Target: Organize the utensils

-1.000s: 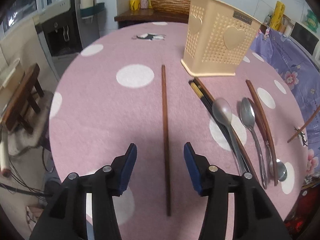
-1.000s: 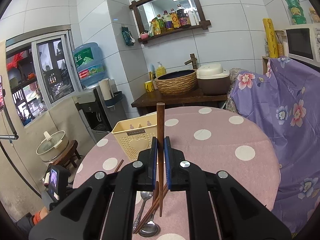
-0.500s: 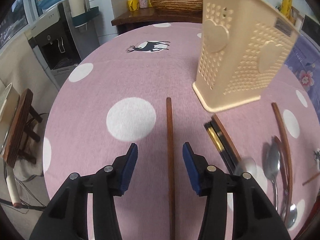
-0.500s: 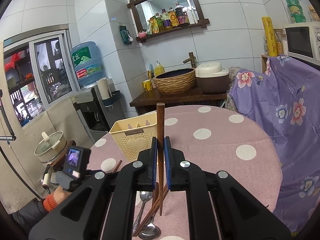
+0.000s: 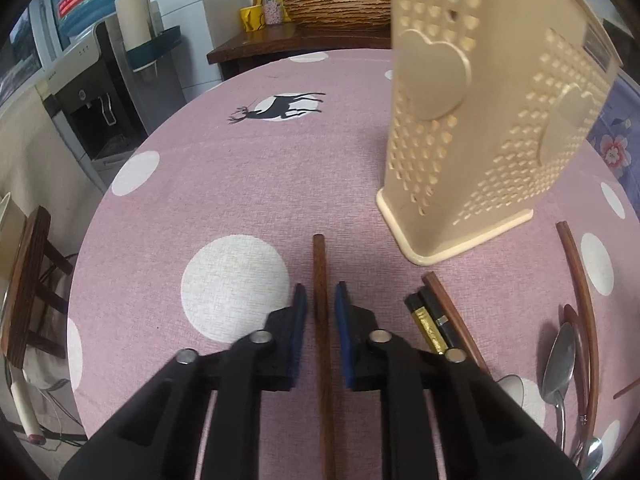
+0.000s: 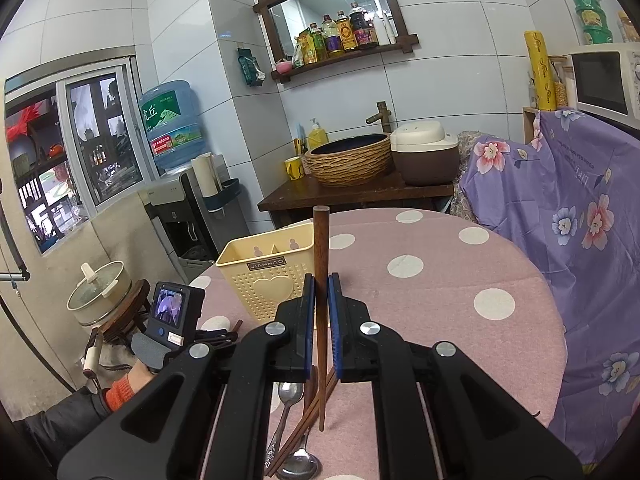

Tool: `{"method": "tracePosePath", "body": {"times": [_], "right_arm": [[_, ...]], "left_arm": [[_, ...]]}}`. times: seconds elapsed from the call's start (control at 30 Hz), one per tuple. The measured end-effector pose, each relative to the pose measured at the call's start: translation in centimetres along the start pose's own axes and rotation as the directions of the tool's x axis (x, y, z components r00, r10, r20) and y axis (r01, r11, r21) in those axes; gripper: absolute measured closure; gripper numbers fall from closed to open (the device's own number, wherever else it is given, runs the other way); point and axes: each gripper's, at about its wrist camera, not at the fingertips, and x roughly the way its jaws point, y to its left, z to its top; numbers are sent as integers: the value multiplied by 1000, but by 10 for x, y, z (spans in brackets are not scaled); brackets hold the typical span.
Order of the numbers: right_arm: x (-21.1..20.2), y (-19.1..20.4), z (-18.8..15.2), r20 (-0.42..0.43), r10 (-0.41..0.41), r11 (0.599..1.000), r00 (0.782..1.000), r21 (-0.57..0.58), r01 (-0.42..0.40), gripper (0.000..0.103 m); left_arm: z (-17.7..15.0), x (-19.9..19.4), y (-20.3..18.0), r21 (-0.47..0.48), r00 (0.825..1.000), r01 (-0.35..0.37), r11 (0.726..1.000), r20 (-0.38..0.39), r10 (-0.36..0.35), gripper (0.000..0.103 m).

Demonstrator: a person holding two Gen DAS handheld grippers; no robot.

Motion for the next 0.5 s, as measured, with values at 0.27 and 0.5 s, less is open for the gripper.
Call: {"method": "tracePosePath", "body": {"times": [0.27,0.5], "right_arm": [[0,2,0,1,0,1000,1000,0,0,95],[-4,5,-1,10,4,1000,1000,-11,-4,95]], "left_arm": [[-1,-2,0,-13,1000,-3,1000,7,3,95],[-4,-24,13,-75,996,66,995,61,-61,95]]}}
